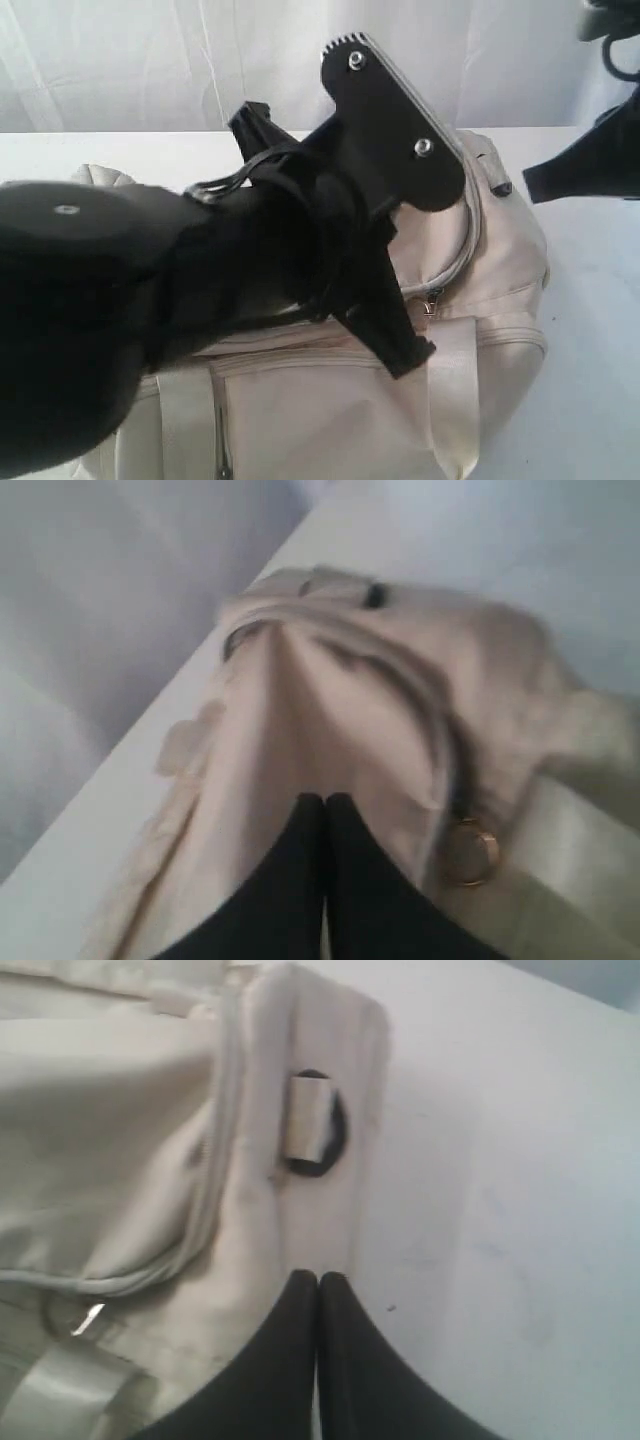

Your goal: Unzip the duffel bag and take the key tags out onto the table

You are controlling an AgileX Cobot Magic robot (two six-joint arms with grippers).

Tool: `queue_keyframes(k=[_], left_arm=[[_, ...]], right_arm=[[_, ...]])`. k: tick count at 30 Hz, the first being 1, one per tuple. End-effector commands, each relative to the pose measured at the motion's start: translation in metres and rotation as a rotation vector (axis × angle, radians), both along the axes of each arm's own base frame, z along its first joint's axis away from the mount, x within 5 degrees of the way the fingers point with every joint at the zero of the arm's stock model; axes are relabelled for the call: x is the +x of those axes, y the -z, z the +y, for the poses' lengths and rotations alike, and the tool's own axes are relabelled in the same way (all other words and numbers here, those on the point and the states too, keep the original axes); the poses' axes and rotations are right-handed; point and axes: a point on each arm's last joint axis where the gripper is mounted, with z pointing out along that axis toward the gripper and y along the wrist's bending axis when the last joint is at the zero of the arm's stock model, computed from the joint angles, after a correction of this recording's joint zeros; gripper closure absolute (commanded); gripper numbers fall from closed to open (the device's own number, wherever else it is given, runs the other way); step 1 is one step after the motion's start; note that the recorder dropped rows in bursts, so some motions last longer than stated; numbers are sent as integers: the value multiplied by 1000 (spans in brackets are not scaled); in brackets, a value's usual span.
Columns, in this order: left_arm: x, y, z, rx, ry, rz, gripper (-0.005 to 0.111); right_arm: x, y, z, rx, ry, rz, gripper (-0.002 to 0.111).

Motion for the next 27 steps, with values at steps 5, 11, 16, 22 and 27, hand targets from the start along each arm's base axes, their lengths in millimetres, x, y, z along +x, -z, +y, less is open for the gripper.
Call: queue_keyframes(k=[5, 11, 16, 22, 27], left_arm=[[-31, -36, 16, -180, 369, -18, 107], [-17, -41, 31, -498, 503, 332, 107], [-2, 2, 61, -41, 607, 876, 107], [13, -10, 52, -43, 486, 788, 107], [18, 6, 38, -7, 383, 790, 107]], right_arm=[[5, -14, 8, 119, -98, 31, 108], [5, -13, 5, 119, -81, 46, 108], [3, -13, 9, 128, -138, 52, 108], [14, -1, 34, 186, -366, 275, 108], [45, -4, 18, 184, -181, 219, 108]])
